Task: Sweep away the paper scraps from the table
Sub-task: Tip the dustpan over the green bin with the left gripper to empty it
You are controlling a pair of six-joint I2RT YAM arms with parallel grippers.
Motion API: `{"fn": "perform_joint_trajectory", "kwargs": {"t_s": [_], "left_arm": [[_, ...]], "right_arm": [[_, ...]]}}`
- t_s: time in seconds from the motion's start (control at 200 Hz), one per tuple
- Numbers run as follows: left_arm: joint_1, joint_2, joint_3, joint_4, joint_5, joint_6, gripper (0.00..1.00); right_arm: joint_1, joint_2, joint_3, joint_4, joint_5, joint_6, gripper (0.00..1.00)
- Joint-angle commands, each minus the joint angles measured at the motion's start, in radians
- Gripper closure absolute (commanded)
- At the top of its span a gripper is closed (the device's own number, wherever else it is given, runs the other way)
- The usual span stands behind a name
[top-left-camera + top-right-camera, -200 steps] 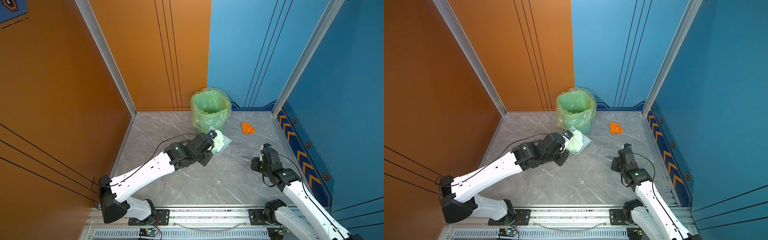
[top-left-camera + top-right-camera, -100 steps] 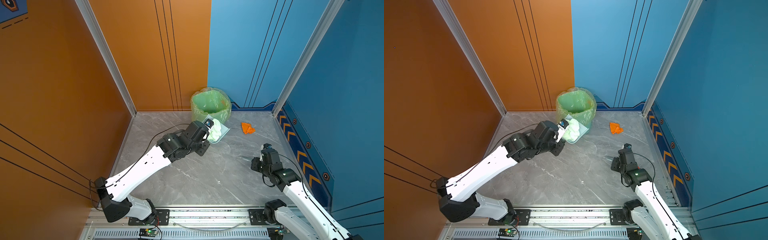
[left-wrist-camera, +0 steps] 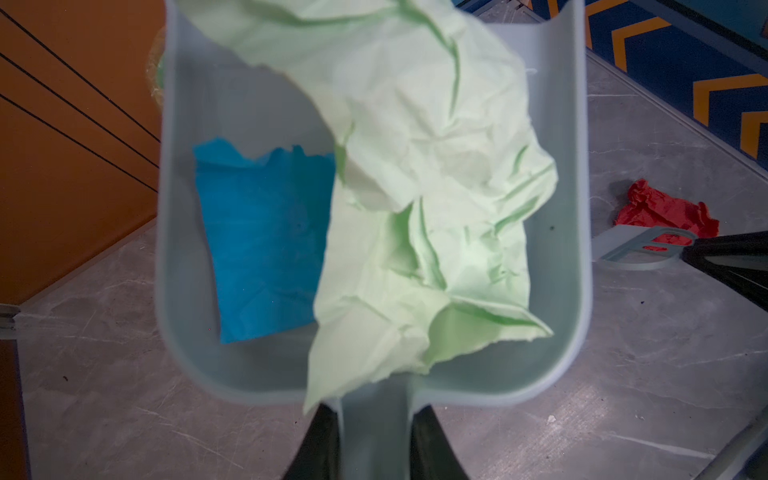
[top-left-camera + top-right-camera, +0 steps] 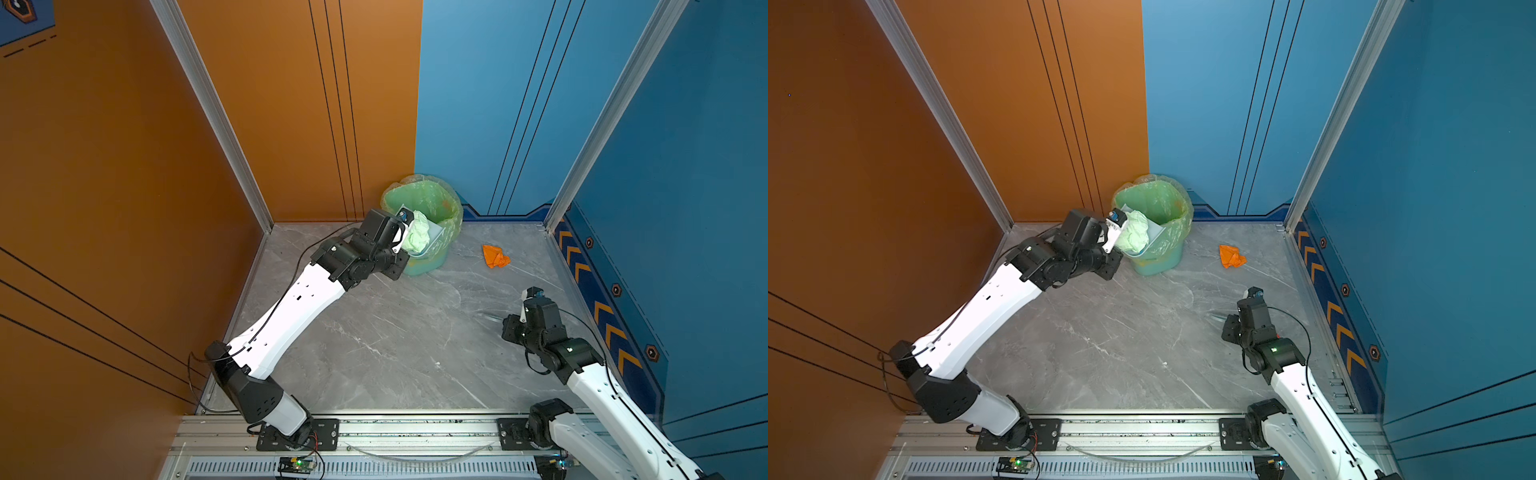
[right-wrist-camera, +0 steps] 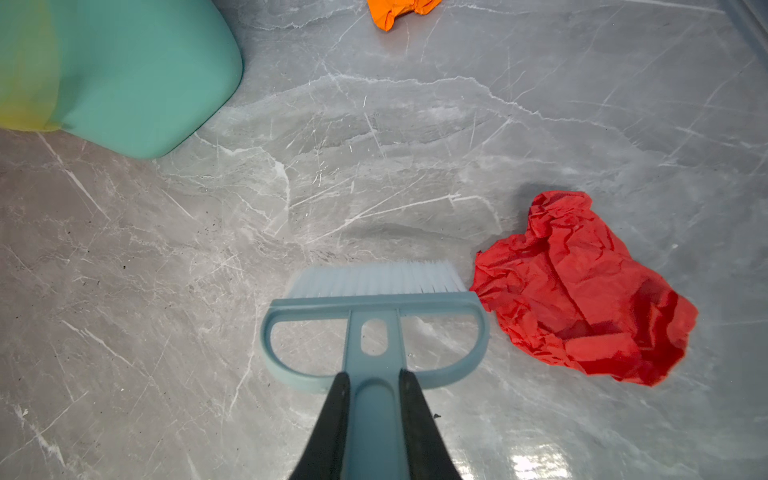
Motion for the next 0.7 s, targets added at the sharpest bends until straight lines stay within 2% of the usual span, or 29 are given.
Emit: {"fn": "perform_joint_trajectory", "kwargs": {"t_s": [0.0,0.215,0.405,0.696], "left_arm": [[0.048,0.053,0.065,-0.019,0.058,0.03,1.0],[0.115,0.164,0.206,-0.047,0.088,0.051,1.0],[0.136,0.27,0.357,-0.093,0.079,0.083,1.0],[0.167,0.539,0.76,-0.297,0.04,0.138,1.0]], "right_arm": [[-0.006,-0.023,0.009,-0.018,-0.017,0.015,1.0],[-0.007,-0.043,0.019,-0.04,-0.013,0.013,1.0],[-0.009,-0.063,0.009,-0.046,-0.013,0.017,1.0],[-0.013,-0.073,0.003,-0.044,-0.021,0.016,1.0]]}}
